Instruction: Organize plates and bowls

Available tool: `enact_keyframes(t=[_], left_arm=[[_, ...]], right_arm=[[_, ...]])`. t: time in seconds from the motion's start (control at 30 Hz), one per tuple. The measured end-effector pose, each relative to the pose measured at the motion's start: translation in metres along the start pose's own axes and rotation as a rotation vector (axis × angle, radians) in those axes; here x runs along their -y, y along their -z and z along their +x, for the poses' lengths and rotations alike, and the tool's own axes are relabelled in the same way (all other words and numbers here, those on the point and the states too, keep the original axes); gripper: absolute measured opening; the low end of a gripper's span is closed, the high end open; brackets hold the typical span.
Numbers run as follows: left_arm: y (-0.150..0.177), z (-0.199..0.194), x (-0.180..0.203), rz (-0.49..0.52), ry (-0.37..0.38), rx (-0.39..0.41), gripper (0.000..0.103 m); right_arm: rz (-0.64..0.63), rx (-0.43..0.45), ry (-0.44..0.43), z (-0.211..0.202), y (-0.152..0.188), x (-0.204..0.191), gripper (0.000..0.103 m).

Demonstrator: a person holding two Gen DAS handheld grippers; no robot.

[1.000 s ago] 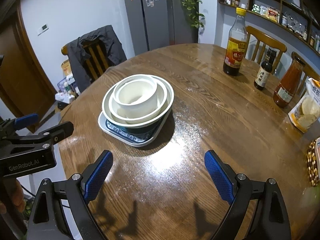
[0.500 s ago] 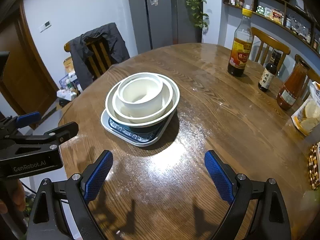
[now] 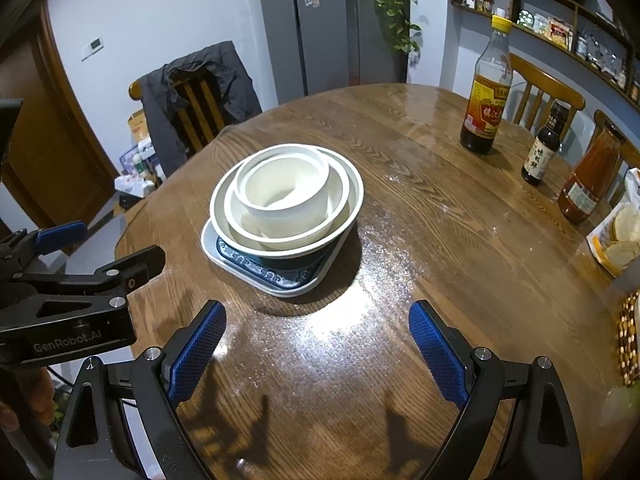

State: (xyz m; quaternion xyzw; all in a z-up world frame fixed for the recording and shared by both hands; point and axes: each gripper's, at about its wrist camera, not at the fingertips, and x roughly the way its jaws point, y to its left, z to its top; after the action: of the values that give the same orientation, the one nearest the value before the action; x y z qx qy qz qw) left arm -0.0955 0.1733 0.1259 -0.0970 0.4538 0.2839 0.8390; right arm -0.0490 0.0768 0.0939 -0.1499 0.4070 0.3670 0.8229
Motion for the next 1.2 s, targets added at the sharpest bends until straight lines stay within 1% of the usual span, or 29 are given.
enact_keyframes(t=[0.17,0.33,1.2], left_arm=[[-0.002,0.003,0.001,0.003,0.001,-0.015,0.102],[-0.003,0.002,0.000,0.005,-0.002,-0.013,0.102],[0.003,0.010,0.003,0.013,-0.011,-0.048,0.102]], right_arm=[[0.002,0.003,-0.002,-0.001,0.000,0.000,0.093],[0.012,0.004,0.001,-0.002,0.000,0.004,0.093],[0.015,-0.004,-0.014,0.003,0.001,0.010,0.093]])
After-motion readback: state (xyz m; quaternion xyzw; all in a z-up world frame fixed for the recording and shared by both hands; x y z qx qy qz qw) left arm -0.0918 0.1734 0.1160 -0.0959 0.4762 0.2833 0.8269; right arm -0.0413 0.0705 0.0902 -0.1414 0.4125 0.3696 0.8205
